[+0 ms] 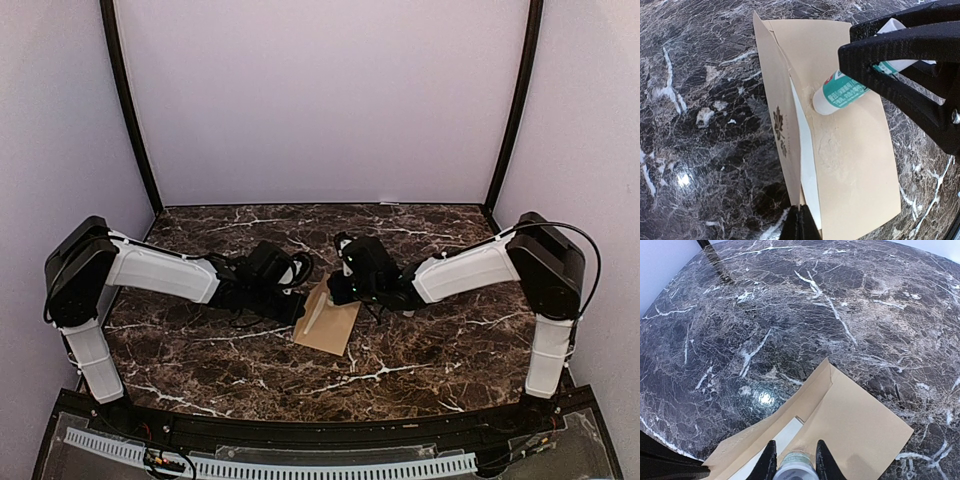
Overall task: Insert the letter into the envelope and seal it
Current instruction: Paint the envelope at the center of the board.
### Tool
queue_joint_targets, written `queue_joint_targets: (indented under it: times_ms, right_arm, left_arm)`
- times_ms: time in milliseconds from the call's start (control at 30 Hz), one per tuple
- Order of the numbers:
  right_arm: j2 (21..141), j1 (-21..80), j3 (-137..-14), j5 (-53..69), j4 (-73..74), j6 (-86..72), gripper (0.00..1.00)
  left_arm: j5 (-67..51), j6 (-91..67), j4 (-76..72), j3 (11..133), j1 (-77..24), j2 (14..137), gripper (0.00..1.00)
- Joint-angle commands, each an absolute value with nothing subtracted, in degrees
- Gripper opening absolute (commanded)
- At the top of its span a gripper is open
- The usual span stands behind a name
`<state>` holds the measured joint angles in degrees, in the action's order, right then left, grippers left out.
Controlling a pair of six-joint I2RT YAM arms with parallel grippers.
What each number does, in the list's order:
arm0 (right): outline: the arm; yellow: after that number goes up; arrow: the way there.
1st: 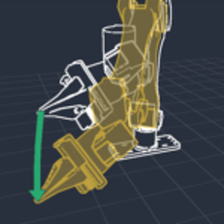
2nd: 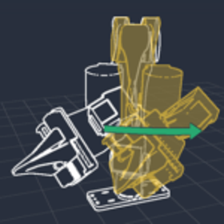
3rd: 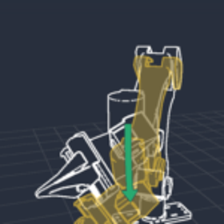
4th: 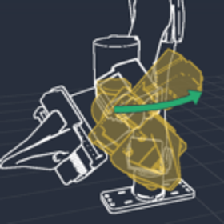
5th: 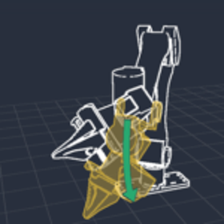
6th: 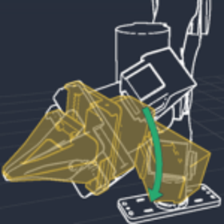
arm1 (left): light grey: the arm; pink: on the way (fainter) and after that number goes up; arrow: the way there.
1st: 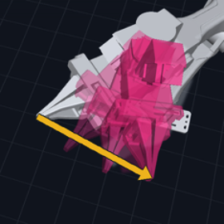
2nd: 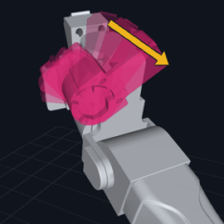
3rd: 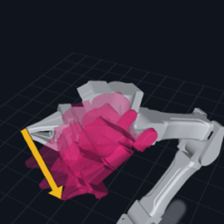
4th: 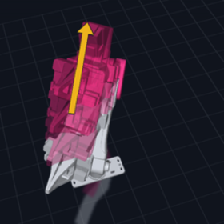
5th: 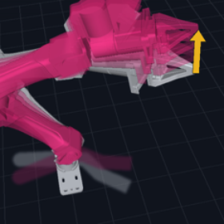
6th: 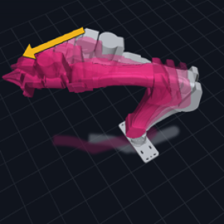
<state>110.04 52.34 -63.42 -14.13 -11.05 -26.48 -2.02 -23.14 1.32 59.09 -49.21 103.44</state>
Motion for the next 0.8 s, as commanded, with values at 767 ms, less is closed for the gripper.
queue_joint_targets:
  times_ms: [767]
  right_arm:
    - [107.75,57.82,-60.71,-7.92,-11.23,-25.09,0.00]
  left_arm:
    - [-1.45,-25.12,2.19,59.42,-48.59,104.17,0.00]
